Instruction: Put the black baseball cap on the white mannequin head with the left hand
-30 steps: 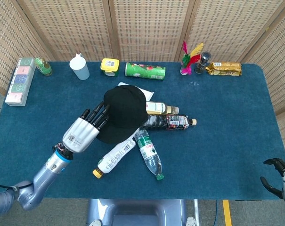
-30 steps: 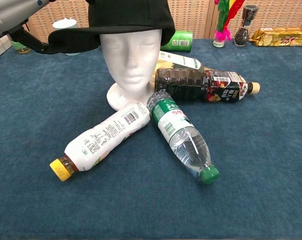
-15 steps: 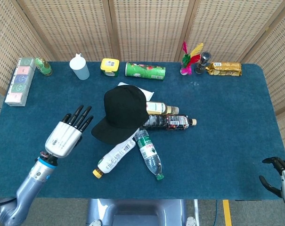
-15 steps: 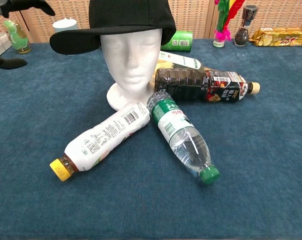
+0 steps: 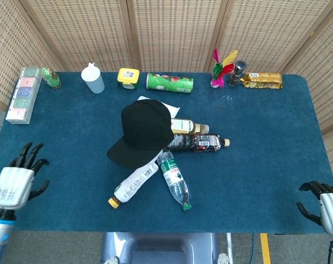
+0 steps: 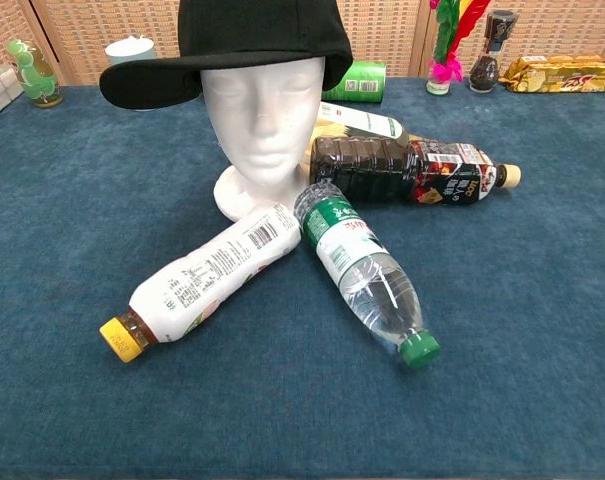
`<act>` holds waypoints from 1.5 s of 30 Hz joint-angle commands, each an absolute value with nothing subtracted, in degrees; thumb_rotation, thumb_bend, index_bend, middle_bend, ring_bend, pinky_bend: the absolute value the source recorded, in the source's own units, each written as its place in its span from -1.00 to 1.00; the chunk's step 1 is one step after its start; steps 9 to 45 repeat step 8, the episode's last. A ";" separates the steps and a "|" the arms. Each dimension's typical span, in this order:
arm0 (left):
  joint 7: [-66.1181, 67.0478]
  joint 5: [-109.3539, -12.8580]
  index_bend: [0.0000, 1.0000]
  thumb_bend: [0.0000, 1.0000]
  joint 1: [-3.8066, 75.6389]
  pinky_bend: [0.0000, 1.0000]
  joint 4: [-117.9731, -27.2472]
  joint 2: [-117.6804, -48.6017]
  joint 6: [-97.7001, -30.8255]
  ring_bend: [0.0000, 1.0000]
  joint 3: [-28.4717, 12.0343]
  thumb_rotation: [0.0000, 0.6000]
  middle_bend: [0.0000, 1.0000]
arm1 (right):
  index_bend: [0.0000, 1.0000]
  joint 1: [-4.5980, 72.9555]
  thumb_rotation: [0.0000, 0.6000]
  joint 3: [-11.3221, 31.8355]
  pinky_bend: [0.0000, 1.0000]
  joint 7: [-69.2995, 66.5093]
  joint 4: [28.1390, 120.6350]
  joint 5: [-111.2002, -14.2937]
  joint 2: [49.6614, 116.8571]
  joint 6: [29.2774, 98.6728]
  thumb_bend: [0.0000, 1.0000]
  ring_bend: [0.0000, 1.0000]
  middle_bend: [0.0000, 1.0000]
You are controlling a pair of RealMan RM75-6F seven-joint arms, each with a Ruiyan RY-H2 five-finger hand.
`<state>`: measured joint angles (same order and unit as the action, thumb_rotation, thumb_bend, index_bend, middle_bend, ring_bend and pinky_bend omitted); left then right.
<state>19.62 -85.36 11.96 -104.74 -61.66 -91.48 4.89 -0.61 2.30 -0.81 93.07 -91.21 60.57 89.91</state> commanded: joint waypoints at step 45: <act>7.62 -83.80 -0.11 -0.54 1.74 -0.16 -99.31 -59.62 -99.57 -0.71 6.55 1.00 -0.53 | -0.04 0.70 1.00 1.90 0.02 1.07 94.08 -92.12 62.18 88.32 -0.48 -0.02 -0.01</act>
